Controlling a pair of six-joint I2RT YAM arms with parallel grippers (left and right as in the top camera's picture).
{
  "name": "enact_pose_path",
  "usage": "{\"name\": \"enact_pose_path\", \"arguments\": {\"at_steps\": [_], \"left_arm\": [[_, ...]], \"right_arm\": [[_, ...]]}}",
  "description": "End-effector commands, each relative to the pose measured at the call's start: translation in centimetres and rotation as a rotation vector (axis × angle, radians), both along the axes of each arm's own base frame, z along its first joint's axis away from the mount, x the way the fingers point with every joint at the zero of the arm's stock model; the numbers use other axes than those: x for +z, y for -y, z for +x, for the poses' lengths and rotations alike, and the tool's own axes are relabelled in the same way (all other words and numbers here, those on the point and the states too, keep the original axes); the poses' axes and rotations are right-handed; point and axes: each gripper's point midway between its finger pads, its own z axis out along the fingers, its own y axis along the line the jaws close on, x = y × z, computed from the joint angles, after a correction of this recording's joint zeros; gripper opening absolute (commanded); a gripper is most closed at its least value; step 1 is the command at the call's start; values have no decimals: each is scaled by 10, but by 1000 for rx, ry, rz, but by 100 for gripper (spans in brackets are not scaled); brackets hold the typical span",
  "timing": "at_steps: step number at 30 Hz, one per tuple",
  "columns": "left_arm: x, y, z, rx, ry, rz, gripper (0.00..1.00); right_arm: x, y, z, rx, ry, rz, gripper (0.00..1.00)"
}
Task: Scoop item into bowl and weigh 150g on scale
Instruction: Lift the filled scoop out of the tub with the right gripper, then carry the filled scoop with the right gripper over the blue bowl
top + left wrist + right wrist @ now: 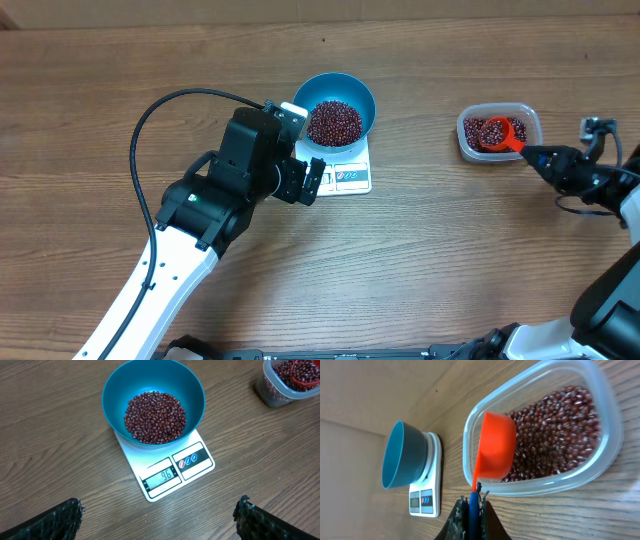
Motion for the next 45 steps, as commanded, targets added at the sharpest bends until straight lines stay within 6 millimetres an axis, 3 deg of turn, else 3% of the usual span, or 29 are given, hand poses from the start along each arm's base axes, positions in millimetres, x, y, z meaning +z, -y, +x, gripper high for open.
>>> {"name": "enact_pose_path", "arguments": {"at_steps": [1,23,34,38,45], "left_arm": [[4,0,1,9,3,-18,99],[4,1,1,8,3,-18,100],[4,0,1,9,3,-18,100],[4,0,1,9,3,-18,99],[4,0,1,9,3,-18,100]], "right_arm": [[7,5,-2,-21,19,67,4],[58,-14,-7,79,207,319,4],[58,-22,-16,65,135,407,4],[58,-32,-17,82,111,430,4],[57,-75,-12,204,83,436,4]]}}
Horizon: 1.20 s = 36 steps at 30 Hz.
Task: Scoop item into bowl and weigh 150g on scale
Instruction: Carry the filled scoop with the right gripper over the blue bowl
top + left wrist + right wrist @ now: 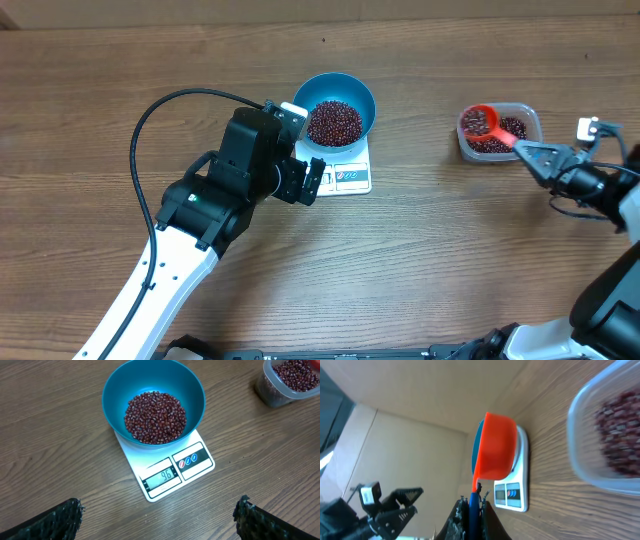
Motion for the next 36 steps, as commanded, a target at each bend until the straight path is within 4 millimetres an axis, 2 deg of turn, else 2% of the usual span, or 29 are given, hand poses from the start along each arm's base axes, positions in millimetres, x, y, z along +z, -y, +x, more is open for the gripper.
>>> {"name": "enact_pose_path", "arguments": {"at_steps": [1,9,15,25,30,36], "left_arm": [[4,0,1,9,3,-18,100],[4,0,1,9,3,-18,100],[4,0,1,9,3,-18,100],[4,0,1,9,3,-18,100],[4,0,1,9,3,-18,99],[4,0,1,9,3,-18,99]], "right_arm": [[4,-31,3,93,22,26,4],[5,-94,8,273,44,2,4],[6,-125,16,339,18,0,4],[5,-159,38,335,-40,-46,4],[10,-176,49,332,27,-96,4],[-5,-190,64,274,95,-265,4]]}}
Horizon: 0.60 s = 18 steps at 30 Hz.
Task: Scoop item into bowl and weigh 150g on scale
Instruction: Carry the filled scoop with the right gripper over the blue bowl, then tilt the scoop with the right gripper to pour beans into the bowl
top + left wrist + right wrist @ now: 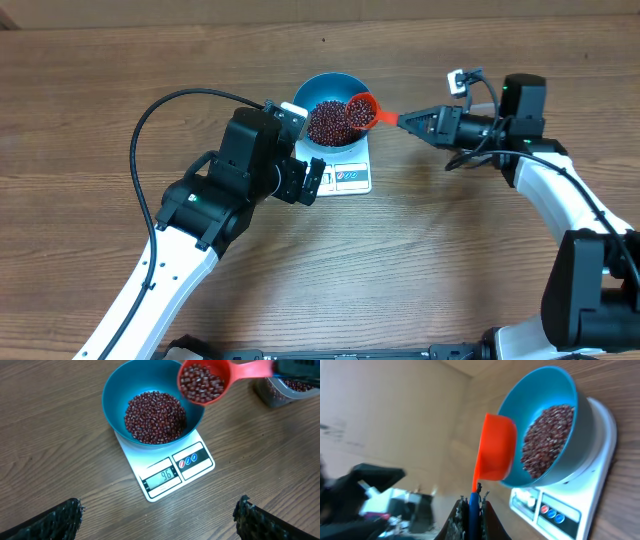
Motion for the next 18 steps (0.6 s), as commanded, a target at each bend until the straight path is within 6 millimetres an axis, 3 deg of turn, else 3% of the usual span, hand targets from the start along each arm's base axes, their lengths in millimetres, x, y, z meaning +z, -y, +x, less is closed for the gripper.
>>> {"name": "enact_pose_path", "arguments": {"at_steps": [1,10,18], "left_arm": [[4,0,1,9,3,-18,100],[4,0,1,9,3,-18,100],[4,0,1,9,3,-18,100]], "right_arm": [[-13,-7,12,-35,95,-128,4],[-14,-34,8,115,441,-281,4],[-11,-36,10,167,610,-340,4]]}}
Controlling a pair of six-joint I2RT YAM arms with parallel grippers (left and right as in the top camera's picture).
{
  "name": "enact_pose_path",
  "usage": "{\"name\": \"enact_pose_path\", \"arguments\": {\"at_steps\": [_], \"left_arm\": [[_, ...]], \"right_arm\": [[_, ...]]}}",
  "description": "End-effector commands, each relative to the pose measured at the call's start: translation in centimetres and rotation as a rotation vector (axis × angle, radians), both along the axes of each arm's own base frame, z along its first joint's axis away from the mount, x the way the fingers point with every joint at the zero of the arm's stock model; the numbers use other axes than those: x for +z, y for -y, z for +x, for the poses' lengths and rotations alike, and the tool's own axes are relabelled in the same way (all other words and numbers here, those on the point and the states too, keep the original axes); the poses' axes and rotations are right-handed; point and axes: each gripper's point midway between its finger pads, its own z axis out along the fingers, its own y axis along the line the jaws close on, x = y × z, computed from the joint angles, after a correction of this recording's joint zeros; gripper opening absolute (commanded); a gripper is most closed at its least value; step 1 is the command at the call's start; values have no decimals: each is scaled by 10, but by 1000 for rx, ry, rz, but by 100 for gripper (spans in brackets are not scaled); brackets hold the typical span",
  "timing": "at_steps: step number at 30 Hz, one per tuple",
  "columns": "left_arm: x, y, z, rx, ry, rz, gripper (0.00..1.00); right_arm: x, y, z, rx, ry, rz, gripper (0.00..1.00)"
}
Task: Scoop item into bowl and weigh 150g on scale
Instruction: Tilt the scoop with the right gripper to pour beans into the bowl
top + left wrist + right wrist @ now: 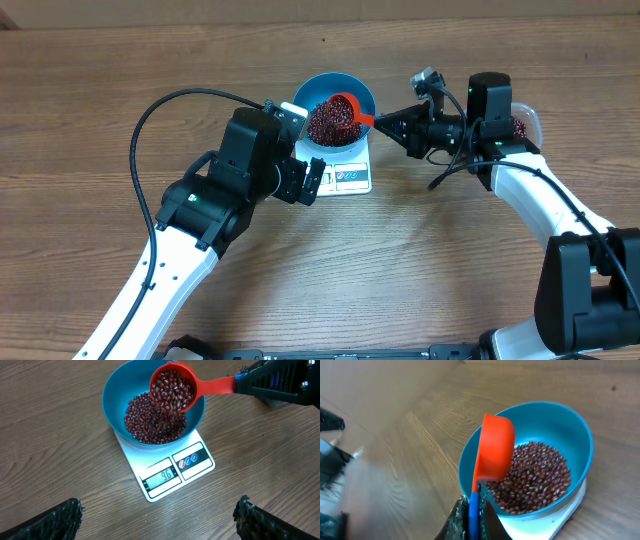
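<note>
A blue bowl (115, 385) holding red beans (145, 425) stands on a white scale (170, 472) whose display reads 96. My right gripper (474, 510) is shut on the handle of an orange scoop (172, 387). The scoop is tilted over the bowl, full of beans, and beans are falling from it. In the overhead view the scoop (345, 106) sits over the bowl's right half, with the right gripper (392, 124) just right of the scale. My left gripper (160, 517) is open, hovering in front of the scale with nothing between its fingers (55, 520).
The clear bean container (522, 122) stands at the right, mostly hidden behind my right arm. A black cable (150, 120) loops over the table left of the bowl. My left arm (210, 200) fills the space left and front of the scale.
The right gripper moved the scoop from the bowl's right rim to over its middle and tipped it. Beans now fall into the bowl. The scale still reads 96.
The scoop lay in the bean container at the right, held by my right gripper. Then it was lifted above the container with beans. Then it reached the bowl's rim, level and full. Now it is tilted over the bowl. The left arm stayed still.
</note>
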Motion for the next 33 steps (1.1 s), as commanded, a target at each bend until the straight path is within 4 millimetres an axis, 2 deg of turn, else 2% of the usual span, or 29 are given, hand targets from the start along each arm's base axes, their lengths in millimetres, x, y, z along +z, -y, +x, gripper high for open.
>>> {"name": "enact_pose_path", "arguments": {"at_steps": [1,9,15,33], "left_arm": [[3,0,1,9,2,-18,99],[3,0,1,9,2,-18,100],[3,0,1,9,2,-18,99],[3,0,1,9,2,-18,100]], "right_arm": [[2,-1,4,36,118,-45,4],[3,4,14,0,165,-78,4],[3,4,14,31,247,-118,4],[4,4,15,39,276,-127,4]]}}
